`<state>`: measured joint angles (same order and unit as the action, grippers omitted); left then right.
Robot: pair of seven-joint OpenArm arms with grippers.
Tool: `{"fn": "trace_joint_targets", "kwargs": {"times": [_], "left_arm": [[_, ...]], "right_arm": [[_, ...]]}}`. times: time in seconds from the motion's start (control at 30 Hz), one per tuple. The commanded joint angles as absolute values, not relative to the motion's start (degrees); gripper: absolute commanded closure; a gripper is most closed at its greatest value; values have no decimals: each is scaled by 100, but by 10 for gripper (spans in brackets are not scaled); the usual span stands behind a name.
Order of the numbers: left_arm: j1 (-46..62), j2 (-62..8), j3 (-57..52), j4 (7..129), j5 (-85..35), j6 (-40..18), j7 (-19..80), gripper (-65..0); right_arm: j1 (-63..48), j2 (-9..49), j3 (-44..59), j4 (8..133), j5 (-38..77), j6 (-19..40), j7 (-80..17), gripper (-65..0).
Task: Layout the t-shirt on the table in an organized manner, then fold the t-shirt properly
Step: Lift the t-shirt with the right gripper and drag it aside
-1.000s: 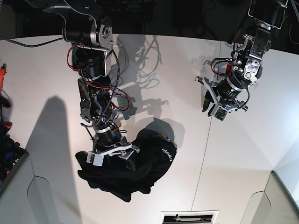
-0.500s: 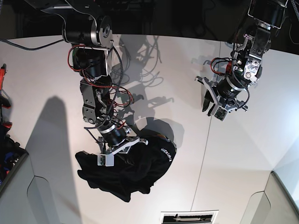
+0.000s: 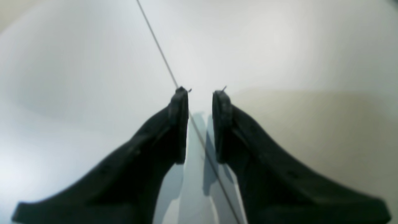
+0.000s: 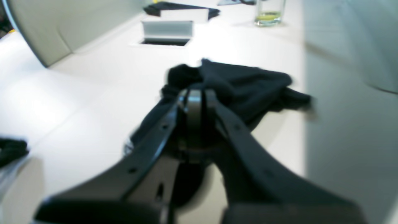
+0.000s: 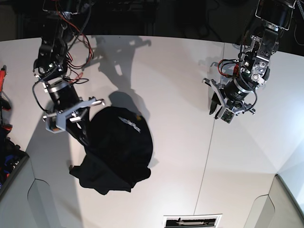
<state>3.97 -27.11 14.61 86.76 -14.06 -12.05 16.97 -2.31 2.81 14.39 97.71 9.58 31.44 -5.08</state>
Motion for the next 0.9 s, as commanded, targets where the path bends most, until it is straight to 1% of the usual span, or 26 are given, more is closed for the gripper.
{"fn": "trace_joint_targets", "kwargs": {"times": [0.0, 0.1, 0.17, 0.33, 0.43, 0.5, 0.57, 0.67, 0.7, 0.73, 0.77, 0.83, 0.87], "left_arm": [[301, -2759, 1422, 8761, -1466, -1184, 1507, -169], [298, -2731, 1422, 8764, -1616, -1243, 1476, -169], [301, -2709, 1422, 8764, -1745, -1529, 1481, -169], [301, -2591, 1422, 8764, -2143, -2134, 1485, -169], [298, -2477, 1422, 8764, -2414, -2416, 1485, -171], [285, -2390, 1424, 8766, -2539, -2624, 1485, -195], [257, -2255, 1424, 8768, -2661, -2735, 1487, -234], [69, -1931, 1511, 8768, -2779, -2777, 1658, -241], [-21, -1800, 1577, 8768, -2783, -2773, 1710, -241], [-121, -1675, 1669, 8768, -2788, -2770, 1741, -241], [-228, -1559, 1789, 8768, -2783, -2766, 1758, -241], [-449, -1337, 2075, 8768, -2755, -2749, 1846, -241], [-541, -1236, 2217, 8768, -2709, -2633, 1898, -241]], "right_arm": [[-399, 373, 1577, 10064, 1096, 3168, -331, 0], [-969, 462, 2115, 10422, 1400, 3170, -333, 0], [-1197, 460, 2519, 10436, 1636, 3168, -397, 0], [-1319, 460, 3527, 10433, 2379, 3083, -1389, 0], [-1315, 460, 4112, 10433, 2893, 3085, -1553, 0], [-1288, 460, 4434, 10431, 3105, 3081, -1678, 0], [-1278, 460, 4644, 10403, 3186, 3065, -1787, 0], [-1275, 480, 4727, 10274, 3481, 3039, -2091, -304], [-1278, 478, 4724, 10226, 3546, 3044, -2115, -383], [-1278, 475, 4722, 10182, 3627, 3046, -2132, -435], [-1278, 475, 4722, 10165, 3684, 3046, -2150, -449], [-1275, 475, 4722, 10165, 3765, 3048, -2167, -449], [-1275, 475, 4722, 10165, 3798, 3048, -2167, -449]]}}
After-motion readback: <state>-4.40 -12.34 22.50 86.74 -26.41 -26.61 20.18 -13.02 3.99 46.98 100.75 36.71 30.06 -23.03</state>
